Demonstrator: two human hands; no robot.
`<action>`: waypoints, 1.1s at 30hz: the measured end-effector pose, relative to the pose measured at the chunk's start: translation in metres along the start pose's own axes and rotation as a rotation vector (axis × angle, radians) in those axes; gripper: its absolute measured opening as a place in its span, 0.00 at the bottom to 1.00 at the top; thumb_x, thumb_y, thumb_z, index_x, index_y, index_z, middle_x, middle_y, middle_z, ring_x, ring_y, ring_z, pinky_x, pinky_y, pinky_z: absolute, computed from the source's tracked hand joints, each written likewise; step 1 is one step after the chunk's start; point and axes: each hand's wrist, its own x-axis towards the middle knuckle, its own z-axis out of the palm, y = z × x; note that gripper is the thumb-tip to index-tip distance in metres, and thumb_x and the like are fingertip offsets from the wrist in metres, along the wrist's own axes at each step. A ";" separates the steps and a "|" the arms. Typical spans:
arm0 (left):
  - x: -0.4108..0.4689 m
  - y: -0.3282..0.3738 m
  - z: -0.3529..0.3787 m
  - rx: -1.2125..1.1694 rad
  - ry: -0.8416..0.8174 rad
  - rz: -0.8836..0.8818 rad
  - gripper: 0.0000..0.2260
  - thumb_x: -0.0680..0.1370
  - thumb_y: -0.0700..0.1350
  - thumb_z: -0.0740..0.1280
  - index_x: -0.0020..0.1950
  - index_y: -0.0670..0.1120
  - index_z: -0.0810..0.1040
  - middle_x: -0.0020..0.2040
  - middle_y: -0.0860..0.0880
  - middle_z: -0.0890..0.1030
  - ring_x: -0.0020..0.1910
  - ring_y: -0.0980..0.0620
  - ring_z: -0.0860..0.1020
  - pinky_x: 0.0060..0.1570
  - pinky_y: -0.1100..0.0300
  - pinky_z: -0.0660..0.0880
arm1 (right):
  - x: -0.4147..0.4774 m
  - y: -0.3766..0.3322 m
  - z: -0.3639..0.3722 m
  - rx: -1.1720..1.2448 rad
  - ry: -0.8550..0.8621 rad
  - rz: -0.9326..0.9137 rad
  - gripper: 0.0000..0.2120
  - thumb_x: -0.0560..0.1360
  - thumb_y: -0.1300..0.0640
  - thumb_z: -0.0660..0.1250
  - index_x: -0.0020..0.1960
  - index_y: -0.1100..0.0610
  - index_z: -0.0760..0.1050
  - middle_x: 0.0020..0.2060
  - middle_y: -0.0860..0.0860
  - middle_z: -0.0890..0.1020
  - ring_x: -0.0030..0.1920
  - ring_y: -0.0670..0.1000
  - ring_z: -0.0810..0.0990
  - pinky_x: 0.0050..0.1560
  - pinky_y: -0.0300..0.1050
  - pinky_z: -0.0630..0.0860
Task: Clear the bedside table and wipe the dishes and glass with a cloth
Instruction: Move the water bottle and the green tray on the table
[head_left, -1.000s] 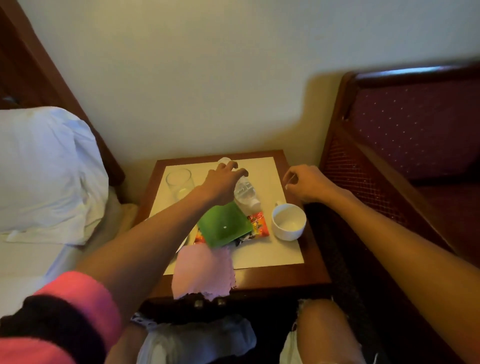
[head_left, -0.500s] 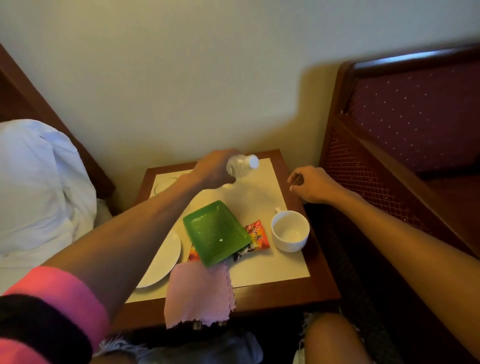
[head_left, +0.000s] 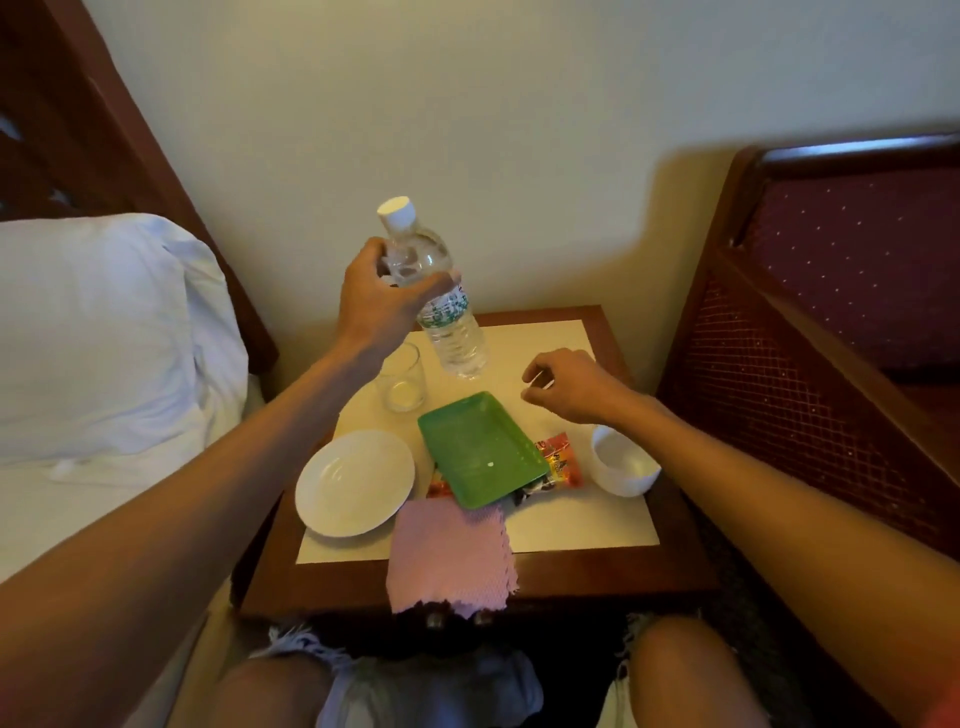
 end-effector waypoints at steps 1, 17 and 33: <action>-0.006 0.002 -0.007 -0.016 0.017 -0.006 0.25 0.64 0.52 0.81 0.55 0.43 0.78 0.50 0.44 0.84 0.48 0.47 0.84 0.47 0.47 0.82 | 0.004 -0.008 0.011 -0.090 -0.040 0.011 0.19 0.78 0.51 0.68 0.64 0.61 0.76 0.57 0.57 0.82 0.56 0.55 0.80 0.55 0.45 0.73; -0.037 -0.024 -0.062 0.006 0.085 -0.013 0.21 0.68 0.48 0.80 0.55 0.41 0.77 0.46 0.52 0.83 0.40 0.62 0.81 0.37 0.67 0.76 | 0.033 -0.017 0.052 -0.212 -0.224 0.216 0.25 0.72 0.41 0.71 0.55 0.63 0.81 0.50 0.58 0.84 0.51 0.57 0.82 0.50 0.50 0.78; -0.038 -0.039 -0.082 0.023 0.169 0.005 0.17 0.72 0.50 0.76 0.56 0.47 0.77 0.47 0.55 0.81 0.43 0.64 0.81 0.40 0.68 0.78 | 0.072 0.009 0.014 -0.039 0.272 0.505 0.15 0.78 0.60 0.64 0.62 0.66 0.74 0.62 0.63 0.77 0.62 0.64 0.76 0.57 0.52 0.74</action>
